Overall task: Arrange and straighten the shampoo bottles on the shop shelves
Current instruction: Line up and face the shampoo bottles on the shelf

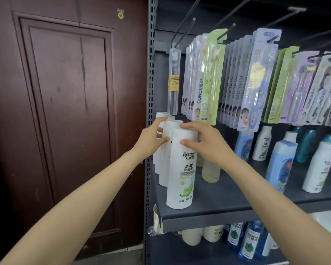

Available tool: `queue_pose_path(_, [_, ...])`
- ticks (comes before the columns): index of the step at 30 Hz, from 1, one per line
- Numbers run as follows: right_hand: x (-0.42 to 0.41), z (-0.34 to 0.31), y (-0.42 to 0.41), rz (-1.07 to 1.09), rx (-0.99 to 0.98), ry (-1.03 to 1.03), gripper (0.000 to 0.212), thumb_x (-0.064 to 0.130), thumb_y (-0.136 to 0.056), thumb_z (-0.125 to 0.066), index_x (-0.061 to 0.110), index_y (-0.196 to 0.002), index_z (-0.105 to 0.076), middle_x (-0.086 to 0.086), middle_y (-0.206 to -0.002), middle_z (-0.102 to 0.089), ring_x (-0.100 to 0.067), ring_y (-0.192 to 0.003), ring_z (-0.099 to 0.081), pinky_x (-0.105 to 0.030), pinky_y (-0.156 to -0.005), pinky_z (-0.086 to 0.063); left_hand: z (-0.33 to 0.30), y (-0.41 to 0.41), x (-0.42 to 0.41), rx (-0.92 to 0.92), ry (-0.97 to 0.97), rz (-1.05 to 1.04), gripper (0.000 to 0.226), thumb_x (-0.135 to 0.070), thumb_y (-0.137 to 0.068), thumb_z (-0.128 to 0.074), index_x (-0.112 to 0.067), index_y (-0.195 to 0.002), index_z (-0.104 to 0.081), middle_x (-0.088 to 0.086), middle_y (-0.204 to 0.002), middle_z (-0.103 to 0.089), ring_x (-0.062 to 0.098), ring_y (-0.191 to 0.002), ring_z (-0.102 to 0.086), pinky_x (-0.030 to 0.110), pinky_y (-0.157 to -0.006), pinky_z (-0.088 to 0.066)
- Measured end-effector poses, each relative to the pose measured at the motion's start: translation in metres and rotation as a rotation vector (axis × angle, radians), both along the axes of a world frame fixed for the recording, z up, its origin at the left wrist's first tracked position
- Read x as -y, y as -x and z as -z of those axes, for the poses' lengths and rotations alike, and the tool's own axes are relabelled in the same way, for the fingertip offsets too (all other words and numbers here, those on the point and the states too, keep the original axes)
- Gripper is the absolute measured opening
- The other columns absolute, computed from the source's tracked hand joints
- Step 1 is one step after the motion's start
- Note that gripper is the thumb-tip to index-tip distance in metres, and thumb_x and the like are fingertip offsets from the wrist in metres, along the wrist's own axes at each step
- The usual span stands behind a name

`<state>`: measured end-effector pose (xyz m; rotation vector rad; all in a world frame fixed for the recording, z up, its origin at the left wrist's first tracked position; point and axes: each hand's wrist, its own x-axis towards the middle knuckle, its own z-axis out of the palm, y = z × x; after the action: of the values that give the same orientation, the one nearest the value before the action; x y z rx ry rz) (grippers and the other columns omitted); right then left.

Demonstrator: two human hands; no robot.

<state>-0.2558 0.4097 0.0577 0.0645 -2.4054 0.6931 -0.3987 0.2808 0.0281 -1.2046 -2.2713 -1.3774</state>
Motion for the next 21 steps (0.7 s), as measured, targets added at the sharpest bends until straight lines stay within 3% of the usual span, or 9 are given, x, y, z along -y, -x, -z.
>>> queue_pose_path(4, [0.007,-0.003,0.003,0.046,-0.110,-0.105,0.033,0.019,-0.086,-0.065,0.018,-0.119,-0.061,0.003,-0.122,-0.058,-0.006,-0.112,-0.050,-0.015,-0.094,-0.032,0.007,0.004,0.010,0.004,-0.018,-0.052,0.056,-0.016,-0.091,-0.058,-0.025,-0.140,-0.033,-0.002,-0.111,-0.053,0.012,-0.092,-0.056,0.018,-0.074,-0.041])
queue_pose_path(9, [0.035,-0.013,0.015,0.171,-0.094,-0.307,0.031,0.024,-0.091,-0.058,0.020,-0.121,-0.059,0.004,-0.126,-0.053,-0.013,-0.117,-0.049,-0.033,-0.095,-0.043,0.005,0.024,0.027,-0.067,-0.001,-0.071,0.030,-0.016,-0.091,-0.057,-0.020,-0.120,-0.055,0.001,-0.111,-0.060,0.008,-0.086,-0.055,0.001,-0.062,-0.039])
queue_pose_path(13, [0.067,-0.021,0.032,0.328,-0.080,-0.420,0.032,0.027,-0.095,-0.052,0.023,-0.127,-0.055,0.007,-0.127,-0.052,-0.013,-0.114,-0.049,-0.029,-0.081,-0.042,-0.001,0.048,0.043,-0.107,-0.012,-0.004,0.024,-0.015,-0.091,-0.056,-0.017,-0.115,-0.058,0.001,-0.105,-0.062,0.012,-0.089,-0.056,0.006,-0.066,-0.038])
queue_pose_path(18, [0.101,-0.019,0.068,0.464,0.007,-0.367,0.031,0.027,-0.094,-0.051,0.022,-0.125,-0.055,0.002,-0.119,-0.056,-0.017,-0.108,-0.056,-0.037,-0.087,-0.047,-0.016,0.085,0.066,-0.153,-0.002,0.127,0.023,-0.013,-0.090,-0.056,-0.017,-0.112,-0.061,0.000,-0.105,-0.062,0.012,-0.089,-0.057,0.006,-0.068,-0.038])
queue_pose_path(21, [0.111,-0.013,0.087,0.524,0.040,-0.296,0.035,0.023,-0.094,-0.052,0.016,-0.129,-0.052,-0.003,-0.124,-0.053,-0.020,-0.112,-0.053,-0.035,-0.091,-0.045,-0.027,0.104,0.070,-0.167,0.003,0.184,0.024,-0.014,-0.090,-0.056,-0.017,-0.114,-0.060,0.001,-0.108,-0.062,0.012,-0.092,-0.057,0.008,-0.069,-0.038])
